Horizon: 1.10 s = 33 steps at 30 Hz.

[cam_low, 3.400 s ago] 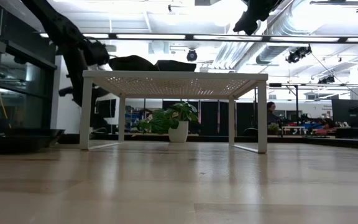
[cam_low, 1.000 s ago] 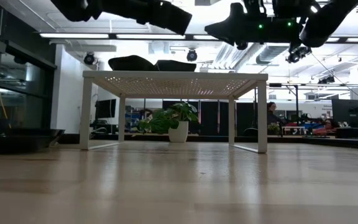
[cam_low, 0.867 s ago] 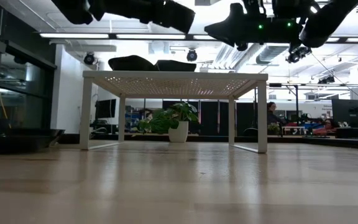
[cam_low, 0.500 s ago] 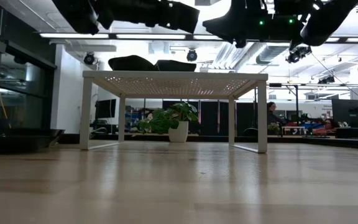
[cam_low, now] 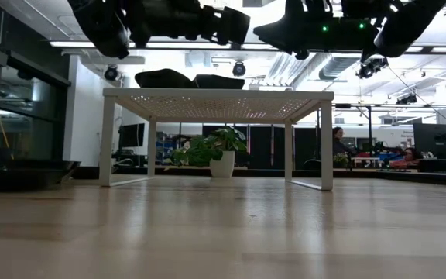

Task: Pick & Place Mini shaped plates
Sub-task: Stack the square plate on top of the square plates on the shelf

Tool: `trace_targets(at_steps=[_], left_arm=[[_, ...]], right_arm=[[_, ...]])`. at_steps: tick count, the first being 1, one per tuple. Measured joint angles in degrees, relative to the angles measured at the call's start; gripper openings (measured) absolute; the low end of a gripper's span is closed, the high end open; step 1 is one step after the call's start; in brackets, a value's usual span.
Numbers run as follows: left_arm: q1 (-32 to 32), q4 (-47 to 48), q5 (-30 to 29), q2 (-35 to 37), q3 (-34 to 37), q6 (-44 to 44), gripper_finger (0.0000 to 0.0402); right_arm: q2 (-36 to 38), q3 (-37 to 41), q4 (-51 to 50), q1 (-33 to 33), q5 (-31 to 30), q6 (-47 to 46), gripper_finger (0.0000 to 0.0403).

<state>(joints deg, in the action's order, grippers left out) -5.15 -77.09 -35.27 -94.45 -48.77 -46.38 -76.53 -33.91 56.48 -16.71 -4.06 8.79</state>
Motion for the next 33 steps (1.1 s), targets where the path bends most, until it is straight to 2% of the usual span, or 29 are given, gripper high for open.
trace_targets(at_steps=[4,7,20,33], left_arm=[[0.0,-2.9,0.2,-1.4,0.0,-1.6,0.0],[0.0,-2.9,1.0,-1.5,0.0,-1.8,0.0],[0.0,-2.9,1.9,-1.5,0.0,-2.9,0.0],[0.0,-2.4,2.9,-1.5,0.0,-3.1,0.0]], right_arm=[[0.0,0.0,0.6,0.0,-0.3,1.9,0.0176],[0.0,0.0,2.0,0.0,-2.1,2.9,0.0176],[-0.1,-1.4,2.1,0.2,-1.9,3.3,0.0176],[-4.6,-1.6,8.1,0.3,-3.1,3.2,0.0176]])
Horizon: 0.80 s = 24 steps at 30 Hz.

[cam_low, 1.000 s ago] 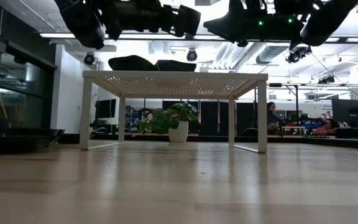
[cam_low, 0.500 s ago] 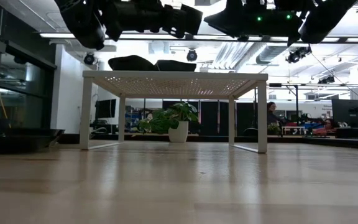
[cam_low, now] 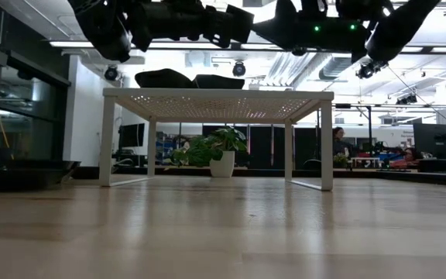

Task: Pick & Place Mini shaped plates
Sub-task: Stack the square plate on top of the square plates on the shelf

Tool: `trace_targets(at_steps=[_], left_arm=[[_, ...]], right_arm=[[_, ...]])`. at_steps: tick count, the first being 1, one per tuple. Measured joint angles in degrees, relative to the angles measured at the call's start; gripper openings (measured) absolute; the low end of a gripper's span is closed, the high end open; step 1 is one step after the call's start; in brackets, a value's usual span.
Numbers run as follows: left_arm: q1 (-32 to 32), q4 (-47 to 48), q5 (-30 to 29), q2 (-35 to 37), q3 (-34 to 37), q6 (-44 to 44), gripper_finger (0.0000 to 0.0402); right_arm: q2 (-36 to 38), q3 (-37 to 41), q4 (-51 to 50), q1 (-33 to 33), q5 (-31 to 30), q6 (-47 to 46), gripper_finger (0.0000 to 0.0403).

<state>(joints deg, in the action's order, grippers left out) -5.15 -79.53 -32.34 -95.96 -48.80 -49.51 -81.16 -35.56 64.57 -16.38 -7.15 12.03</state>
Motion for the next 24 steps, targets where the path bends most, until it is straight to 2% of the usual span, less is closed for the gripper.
trace_targets(at_steps=[9,24], left_arm=[[0.0,0.1,0.3,0.0,0.0,-0.2,0.0],[0.0,0.4,0.4,0.0,0.0,-0.2,0.0]], right_arm=[[-0.4,-2.6,-2.7,0.0,1.2,0.0,0.0169],[-0.6,-3.1,-3.6,0.1,1.2,-0.6,0.0101]])
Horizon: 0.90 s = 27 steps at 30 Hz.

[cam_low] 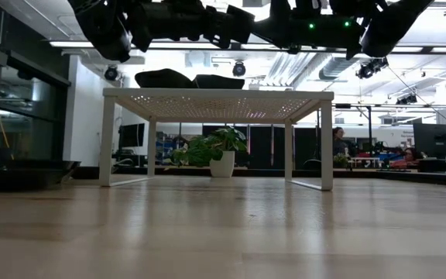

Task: Pick & Place Mini shaped plates
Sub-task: Stack the square plate on top of the square plates on the shelf

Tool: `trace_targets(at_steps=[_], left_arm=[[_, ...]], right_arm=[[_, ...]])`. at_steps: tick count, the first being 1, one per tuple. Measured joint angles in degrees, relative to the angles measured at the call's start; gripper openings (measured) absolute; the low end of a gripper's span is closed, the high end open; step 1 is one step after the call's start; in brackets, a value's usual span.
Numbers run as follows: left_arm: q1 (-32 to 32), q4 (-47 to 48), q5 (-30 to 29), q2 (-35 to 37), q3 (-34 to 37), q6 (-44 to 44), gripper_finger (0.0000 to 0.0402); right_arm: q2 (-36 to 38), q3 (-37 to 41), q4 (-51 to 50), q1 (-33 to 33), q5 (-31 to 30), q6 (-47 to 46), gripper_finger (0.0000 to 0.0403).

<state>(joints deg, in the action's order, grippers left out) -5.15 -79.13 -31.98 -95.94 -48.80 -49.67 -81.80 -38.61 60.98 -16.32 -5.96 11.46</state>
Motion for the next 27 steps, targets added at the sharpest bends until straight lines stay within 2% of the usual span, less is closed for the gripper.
trace_targets(at_steps=[22,27], left_arm=[[0.0,0.0,0.0,0.0,0.0,0.0,0.0],[0.0,0.3,0.0,0.0,0.0,0.0,0.0]], right_arm=[[0.0,0.0,-2.0,0.0,-1.3,0.1,0.0006],[0.0,0.0,-2.0,0.0,-1.2,0.0,0.0003]])
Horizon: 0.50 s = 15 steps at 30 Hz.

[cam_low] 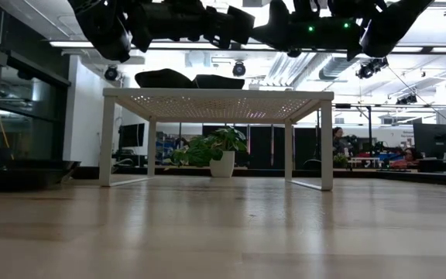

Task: Pick & Place Mini shaped plates
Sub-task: Stack the square plate on top of the square plates on the shelf

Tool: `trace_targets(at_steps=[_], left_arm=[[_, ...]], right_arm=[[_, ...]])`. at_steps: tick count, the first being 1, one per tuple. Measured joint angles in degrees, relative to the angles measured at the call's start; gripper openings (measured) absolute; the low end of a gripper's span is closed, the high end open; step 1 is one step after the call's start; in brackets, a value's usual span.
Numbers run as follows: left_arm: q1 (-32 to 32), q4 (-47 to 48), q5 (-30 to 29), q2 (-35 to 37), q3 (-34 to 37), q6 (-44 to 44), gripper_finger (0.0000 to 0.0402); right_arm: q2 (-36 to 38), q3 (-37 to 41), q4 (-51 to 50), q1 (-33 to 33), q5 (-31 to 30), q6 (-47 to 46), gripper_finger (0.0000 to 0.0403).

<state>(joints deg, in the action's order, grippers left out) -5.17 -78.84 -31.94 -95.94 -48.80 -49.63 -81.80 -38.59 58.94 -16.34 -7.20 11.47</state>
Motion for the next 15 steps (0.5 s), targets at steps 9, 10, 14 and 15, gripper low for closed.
trace_targets(at_steps=[9,10,14,15], left_arm=[[0.0,2.1,0.5,0.1,0.0,0.4,0.0001],[0.0,2.1,0.5,0.1,0.0,0.4,0.0001],[-0.1,2.8,0.7,0.1,0.0,-0.3,0.0001],[-0.1,3.0,0.8,0.1,0.0,-1.1,0.0001]], right_arm=[[0.0,0.1,-0.2,0.0,-0.2,-0.9,0.0001],[0.0,0.1,-0.2,0.0,-0.2,-0.9,0.0001],[0.0,0.1,-0.2,0.0,-0.8,-1.1,0.0001],[0.0,0.1,-0.3,0.0,-1.1,-1.1,0.0001]])
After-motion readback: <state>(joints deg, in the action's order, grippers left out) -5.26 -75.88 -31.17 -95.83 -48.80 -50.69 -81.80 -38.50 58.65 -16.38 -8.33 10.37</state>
